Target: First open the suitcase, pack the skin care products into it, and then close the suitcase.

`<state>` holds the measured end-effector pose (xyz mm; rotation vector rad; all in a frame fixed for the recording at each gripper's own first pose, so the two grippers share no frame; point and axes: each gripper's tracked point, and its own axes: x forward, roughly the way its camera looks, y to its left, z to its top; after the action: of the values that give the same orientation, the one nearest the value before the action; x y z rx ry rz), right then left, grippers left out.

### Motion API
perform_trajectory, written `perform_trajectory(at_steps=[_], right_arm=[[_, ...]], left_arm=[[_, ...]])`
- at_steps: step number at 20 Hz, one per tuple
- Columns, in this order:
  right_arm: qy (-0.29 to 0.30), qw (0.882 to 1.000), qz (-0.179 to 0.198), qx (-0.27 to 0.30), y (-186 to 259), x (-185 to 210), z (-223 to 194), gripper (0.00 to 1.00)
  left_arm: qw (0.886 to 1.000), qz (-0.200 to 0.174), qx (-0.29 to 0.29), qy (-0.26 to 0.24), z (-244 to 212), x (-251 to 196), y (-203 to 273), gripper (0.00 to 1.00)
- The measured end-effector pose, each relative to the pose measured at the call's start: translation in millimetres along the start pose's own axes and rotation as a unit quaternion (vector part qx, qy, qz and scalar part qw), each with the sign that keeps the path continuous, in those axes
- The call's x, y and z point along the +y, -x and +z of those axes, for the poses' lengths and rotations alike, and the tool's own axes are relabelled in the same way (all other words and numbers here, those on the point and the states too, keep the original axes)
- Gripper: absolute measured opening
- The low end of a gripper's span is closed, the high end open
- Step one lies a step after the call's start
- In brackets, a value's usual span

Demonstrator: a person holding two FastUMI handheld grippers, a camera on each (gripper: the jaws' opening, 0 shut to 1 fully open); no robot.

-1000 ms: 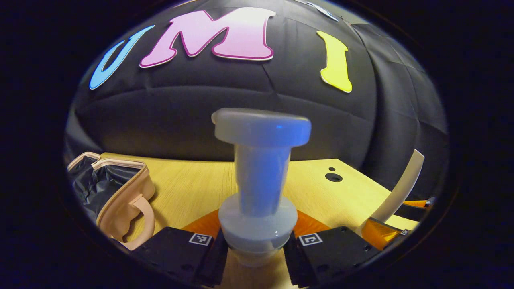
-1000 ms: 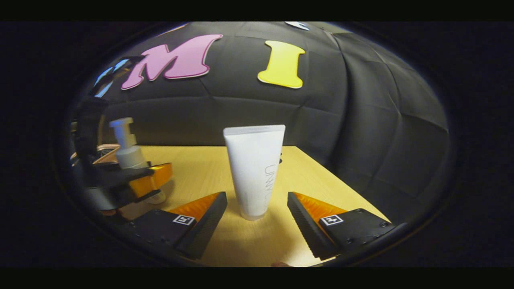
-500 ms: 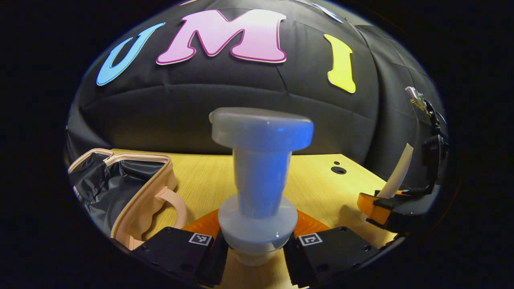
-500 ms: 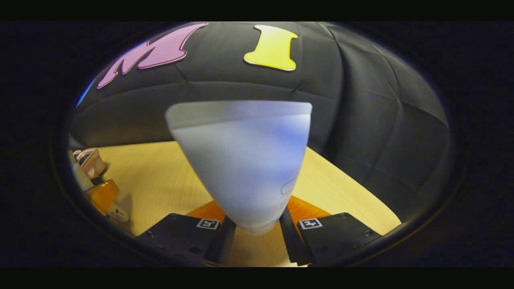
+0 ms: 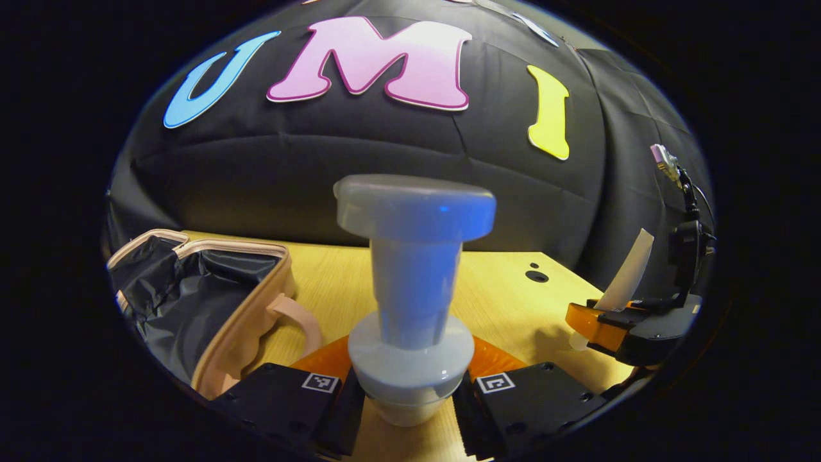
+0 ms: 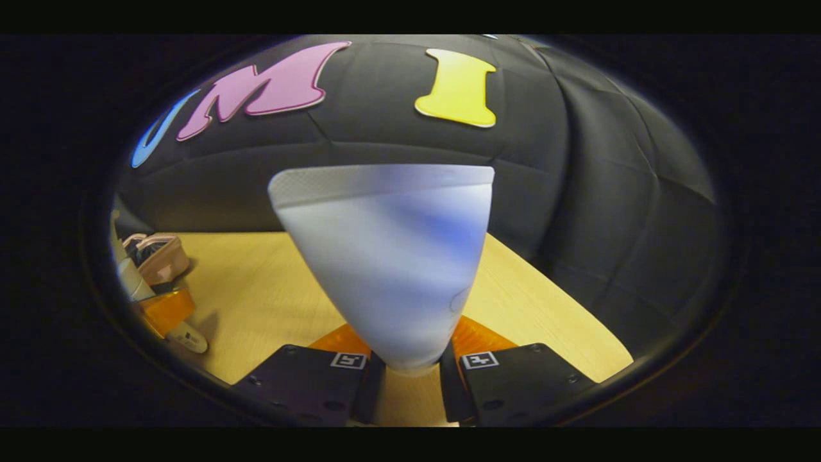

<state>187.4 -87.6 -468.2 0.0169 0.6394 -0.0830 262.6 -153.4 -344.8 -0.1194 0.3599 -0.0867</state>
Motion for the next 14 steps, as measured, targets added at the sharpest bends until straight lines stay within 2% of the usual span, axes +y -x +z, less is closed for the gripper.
perform_trajectory(at_steps=[1, 2, 5, 6, 8, 11, 14], right_arm=[[0.004, 1.000, 0.011, -0.004, 5.7, 7.8, 7.0, 0.34], [0.011, 1.000, 0.022, -0.007, 12.4, 16.3, 12.5, 0.38], [0.031, 0.998, 0.057, -0.016, 34.7, 46.3, 23.5, 0.38], [0.034, 0.997, 0.068, -0.013, 41.5, 58.0, 25.0, 0.38], [0.027, 0.995, 0.090, -0.019, 53.6, 86.7, 36.7, 0.39], [0.027, 0.992, 0.122, -0.030, 71.7, 135.8, 53.2, 0.38], [0.022, 0.986, 0.158, -0.043, 92.3, 186.8, 68.2, 0.38]], left_arm=[[1.000, -0.001, -0.003, 0.001, 8.0, 2.0, 5.3, 0.63], [1.000, -0.003, -0.004, 0.003, 16.6, 4.2, 11.6, 0.63], [1.000, -0.004, -0.001, 0.018, 42.3, 13.4, 31.2, 0.63], [1.000, -0.003, -0.002, 0.027, 52.5, 19.7, 39.0, 0.67], [0.999, -0.003, -0.004, 0.037, 71.8, 33.9, 53.9, 0.63], [0.999, 0.002, 0.011, 0.036, 83.3, 73.9, 71.8, 0.63], [0.999, 0.034, 0.014, 0.011, 94.1, 131.1, 87.6, 0.63]])
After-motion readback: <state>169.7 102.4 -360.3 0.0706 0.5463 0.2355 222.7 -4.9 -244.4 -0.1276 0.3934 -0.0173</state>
